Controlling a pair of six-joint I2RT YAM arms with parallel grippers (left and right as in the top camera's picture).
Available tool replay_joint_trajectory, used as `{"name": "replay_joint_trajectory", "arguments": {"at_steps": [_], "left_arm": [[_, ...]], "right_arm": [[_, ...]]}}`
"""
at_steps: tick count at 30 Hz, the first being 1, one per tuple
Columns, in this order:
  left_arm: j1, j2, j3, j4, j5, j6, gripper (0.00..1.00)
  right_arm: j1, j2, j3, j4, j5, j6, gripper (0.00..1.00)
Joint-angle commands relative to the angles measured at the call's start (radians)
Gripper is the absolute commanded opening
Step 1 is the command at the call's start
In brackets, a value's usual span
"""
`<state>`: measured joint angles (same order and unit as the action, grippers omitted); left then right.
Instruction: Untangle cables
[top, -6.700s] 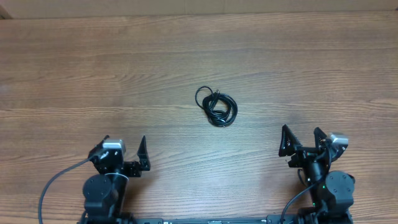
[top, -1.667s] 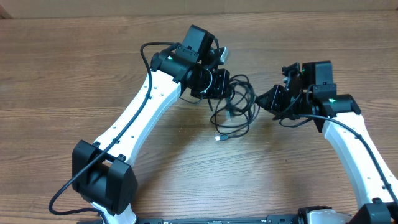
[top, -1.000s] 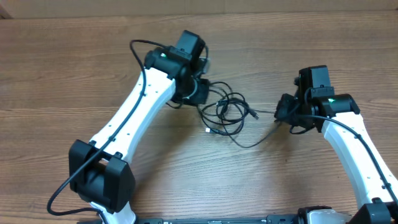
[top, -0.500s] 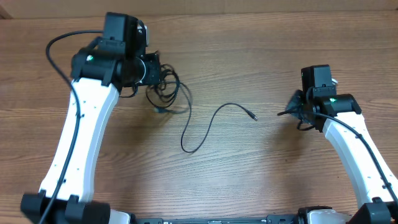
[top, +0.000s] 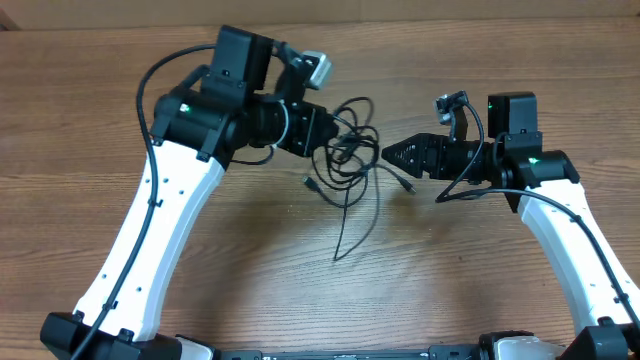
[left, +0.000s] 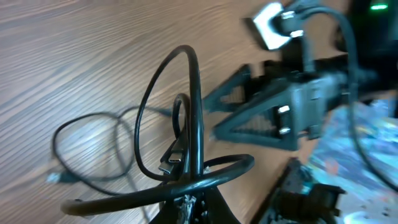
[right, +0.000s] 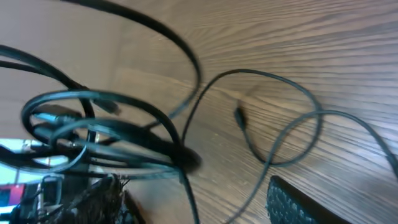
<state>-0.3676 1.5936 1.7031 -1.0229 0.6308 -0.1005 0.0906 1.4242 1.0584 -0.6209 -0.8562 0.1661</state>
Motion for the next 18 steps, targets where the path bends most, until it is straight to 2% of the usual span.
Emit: {"name": "replay_joint_trajectory", "arguments": {"at_steps": [1,4,5,6,8,9,16,18], "left_arm": [[-0.013,0.003,0.016,0.038,0.138,0.026,0.04],[-0.013,0.003,0.016,0.061,0.2,0.022,0.04],[-0.013,0.003,0.016,0.066,0.212,0.018,0.04],[-0.013,0.003,0.016,0.069,0.212,0.018,0.04],[-0.013,0.003,0.016,0.066,0.204,0.018,0.04],[-0.013,0.003,0.016,0.063,0.204,0.018,0.04],[-0.013,0.003,0.016,0.035,0.166,0.019,0.04],[-0.013,0.003,0.016,0.032,0.154,0.019,0.04]], "right_arm": [[0.027,0.0,0.023,0.009,-0.029,-0.023,0.72],[0.04,0.0,0.023,0.012,-0.008,-0.022,0.7],[0.042,0.0,0.023,0.015,0.003,-0.022,0.64],[0.042,0.0,0.023,0.017,0.025,-0.022,0.5],[0.041,0.0,0.023,0.016,0.084,-0.011,0.17],[0.041,0.0,0.023,0.014,0.117,0.001,0.04],[0.041,0.0,0.023,0.005,0.37,0.139,0.04],[0.042,0.0,0.023,-0.002,0.348,0.149,0.04]]}}
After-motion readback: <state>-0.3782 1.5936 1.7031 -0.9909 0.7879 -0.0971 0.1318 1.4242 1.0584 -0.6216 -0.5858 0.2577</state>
